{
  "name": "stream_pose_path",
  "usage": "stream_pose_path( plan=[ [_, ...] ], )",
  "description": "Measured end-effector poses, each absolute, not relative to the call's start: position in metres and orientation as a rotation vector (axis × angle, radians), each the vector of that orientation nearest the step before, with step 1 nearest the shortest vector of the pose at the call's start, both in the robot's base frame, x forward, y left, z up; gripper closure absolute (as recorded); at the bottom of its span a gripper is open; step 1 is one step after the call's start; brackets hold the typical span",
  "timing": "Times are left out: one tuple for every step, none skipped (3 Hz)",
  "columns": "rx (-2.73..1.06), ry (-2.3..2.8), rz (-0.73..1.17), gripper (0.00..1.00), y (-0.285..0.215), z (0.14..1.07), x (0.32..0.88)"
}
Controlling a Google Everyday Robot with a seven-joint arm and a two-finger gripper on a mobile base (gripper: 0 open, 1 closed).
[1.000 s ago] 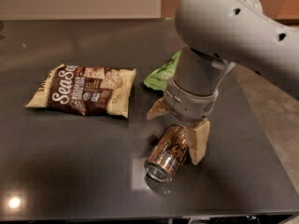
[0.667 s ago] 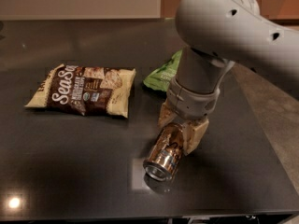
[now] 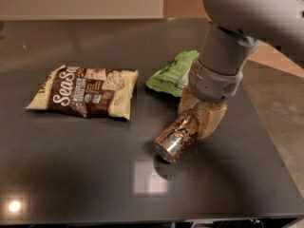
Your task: Move orange can near green rice chip bag
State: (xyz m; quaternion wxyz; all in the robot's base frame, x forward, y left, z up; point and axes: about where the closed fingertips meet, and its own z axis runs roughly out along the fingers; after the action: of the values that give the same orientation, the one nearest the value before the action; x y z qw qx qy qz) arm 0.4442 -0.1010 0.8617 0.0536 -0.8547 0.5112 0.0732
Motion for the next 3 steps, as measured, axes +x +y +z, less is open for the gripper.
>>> stream_pose_path(
  plan=[
    [-2.450,1.757,0.193,1.00,-0.128,0.875,0.464],
    [-2.244,1.991,0.200,1.00,-0.161,0.878,0.479],
    [-2.061,2.172,0.236,1.00,-0.182,0.869,0.488]
  ],
)
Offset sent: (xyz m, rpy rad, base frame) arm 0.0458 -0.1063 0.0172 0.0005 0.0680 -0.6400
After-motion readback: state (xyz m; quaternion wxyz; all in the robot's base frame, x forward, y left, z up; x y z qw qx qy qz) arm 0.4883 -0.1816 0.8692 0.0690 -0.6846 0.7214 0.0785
